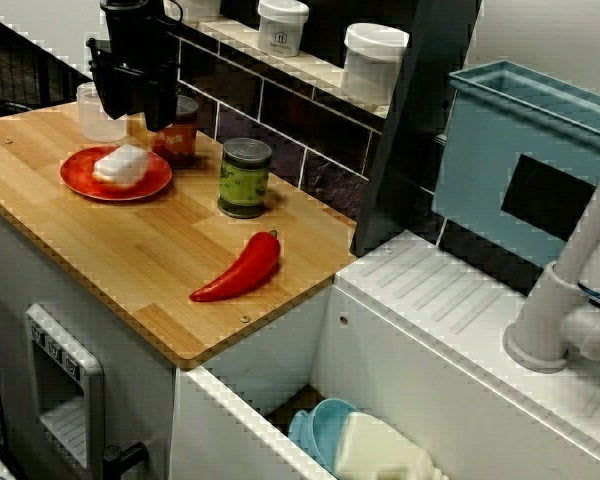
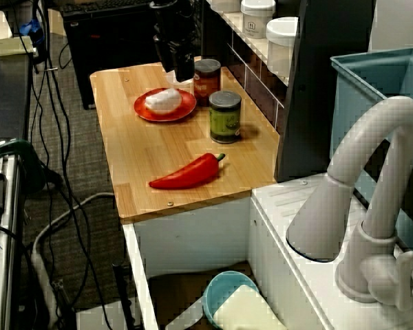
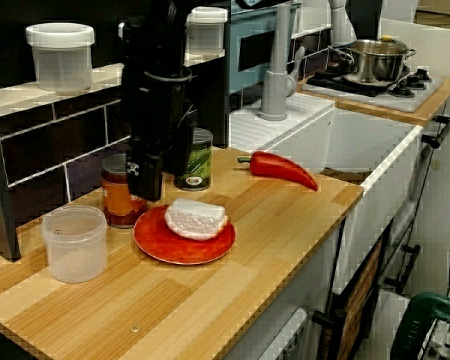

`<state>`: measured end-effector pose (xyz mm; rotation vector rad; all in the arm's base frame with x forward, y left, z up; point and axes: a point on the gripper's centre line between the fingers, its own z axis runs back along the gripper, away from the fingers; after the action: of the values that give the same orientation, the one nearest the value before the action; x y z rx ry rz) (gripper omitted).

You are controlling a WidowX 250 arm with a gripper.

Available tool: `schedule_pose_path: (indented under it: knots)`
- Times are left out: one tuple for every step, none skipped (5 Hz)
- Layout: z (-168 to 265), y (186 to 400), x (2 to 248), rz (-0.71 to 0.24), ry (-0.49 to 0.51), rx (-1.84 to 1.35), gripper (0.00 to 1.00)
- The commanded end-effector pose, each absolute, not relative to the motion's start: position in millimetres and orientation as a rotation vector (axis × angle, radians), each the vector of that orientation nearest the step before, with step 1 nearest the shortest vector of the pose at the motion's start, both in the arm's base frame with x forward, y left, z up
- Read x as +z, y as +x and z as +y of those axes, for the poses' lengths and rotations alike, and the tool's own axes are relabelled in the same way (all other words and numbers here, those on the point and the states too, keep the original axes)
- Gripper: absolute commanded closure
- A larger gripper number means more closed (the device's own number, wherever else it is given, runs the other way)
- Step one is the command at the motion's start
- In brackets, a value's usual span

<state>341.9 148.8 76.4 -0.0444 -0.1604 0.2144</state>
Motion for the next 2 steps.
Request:
schedule_pose_path:
  knots:
    - [178.3, 334.4, 88.2, -0.22, -0.003, 0.221, 0.0]
    - [182.7, 329.6, 85.8, -0.215, 0.003, 0.213, 0.0]
